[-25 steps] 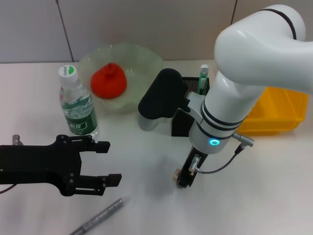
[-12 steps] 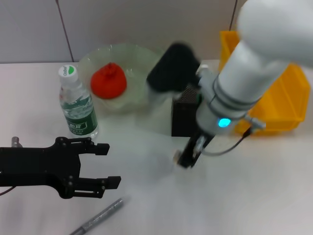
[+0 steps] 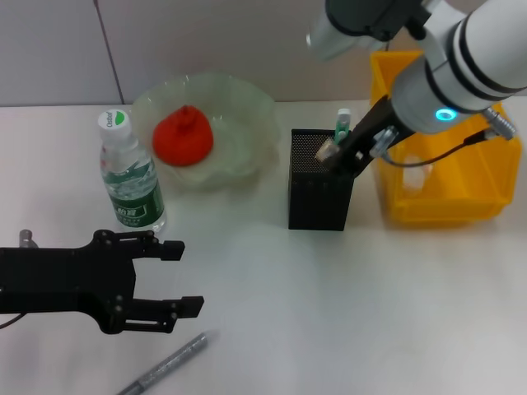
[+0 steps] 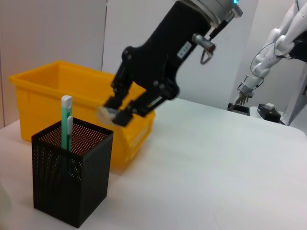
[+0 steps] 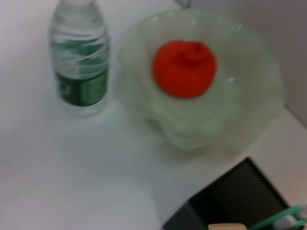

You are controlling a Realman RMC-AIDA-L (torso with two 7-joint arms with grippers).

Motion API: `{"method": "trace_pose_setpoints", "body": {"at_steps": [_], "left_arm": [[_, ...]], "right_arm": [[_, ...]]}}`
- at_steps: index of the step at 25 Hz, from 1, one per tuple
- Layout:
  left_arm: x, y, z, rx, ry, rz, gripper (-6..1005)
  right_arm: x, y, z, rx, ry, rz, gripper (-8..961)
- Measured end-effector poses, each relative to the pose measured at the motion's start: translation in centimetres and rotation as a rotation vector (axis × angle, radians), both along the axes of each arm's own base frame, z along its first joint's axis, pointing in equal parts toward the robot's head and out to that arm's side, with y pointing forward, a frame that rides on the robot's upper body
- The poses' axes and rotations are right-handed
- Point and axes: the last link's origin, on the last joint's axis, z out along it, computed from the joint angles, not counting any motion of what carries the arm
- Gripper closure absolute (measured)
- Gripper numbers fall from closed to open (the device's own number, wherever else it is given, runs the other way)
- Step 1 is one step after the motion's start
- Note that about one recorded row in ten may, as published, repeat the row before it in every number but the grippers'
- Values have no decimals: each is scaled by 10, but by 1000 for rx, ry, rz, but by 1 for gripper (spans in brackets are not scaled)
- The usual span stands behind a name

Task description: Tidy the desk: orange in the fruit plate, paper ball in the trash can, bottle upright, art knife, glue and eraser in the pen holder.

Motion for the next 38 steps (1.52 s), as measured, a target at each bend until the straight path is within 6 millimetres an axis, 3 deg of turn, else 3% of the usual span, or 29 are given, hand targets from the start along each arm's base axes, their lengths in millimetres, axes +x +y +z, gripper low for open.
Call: {"method": "trace_pose_setpoints", "body": {"at_steps": [12, 24, 27, 30, 31, 33, 35, 36, 38], "left_arm": [[1, 1, 0, 5, -9, 6, 186], [1, 2, 2, 9, 2, 13, 187], [5, 8, 11, 23, 95, 46, 187], [6, 9, 15, 32, 129, 53, 187], [14, 13, 27, 70, 249, 79, 187], [22, 13, 33, 93, 323, 95, 187], [25, 13, 34, 100, 346, 99, 187], [25, 13, 34, 100, 346, 99, 187], [45, 11, 31, 96, 483, 90, 187]], "right_arm": [[16, 19, -12, 38, -2, 31, 671], [16, 18, -8, 51, 17, 40, 607], [21, 3, 7, 23, 94, 79, 428], [27, -9, 21, -8, 182, 105, 428], [32, -15, 28, -21, 224, 113, 428], [42, -27, 41, -49, 313, 132, 428], [61, -44, 53, -85, 389, 131, 428], [61, -44, 53, -85, 389, 131, 428], [69, -53, 57, -108, 408, 136, 428]]}}
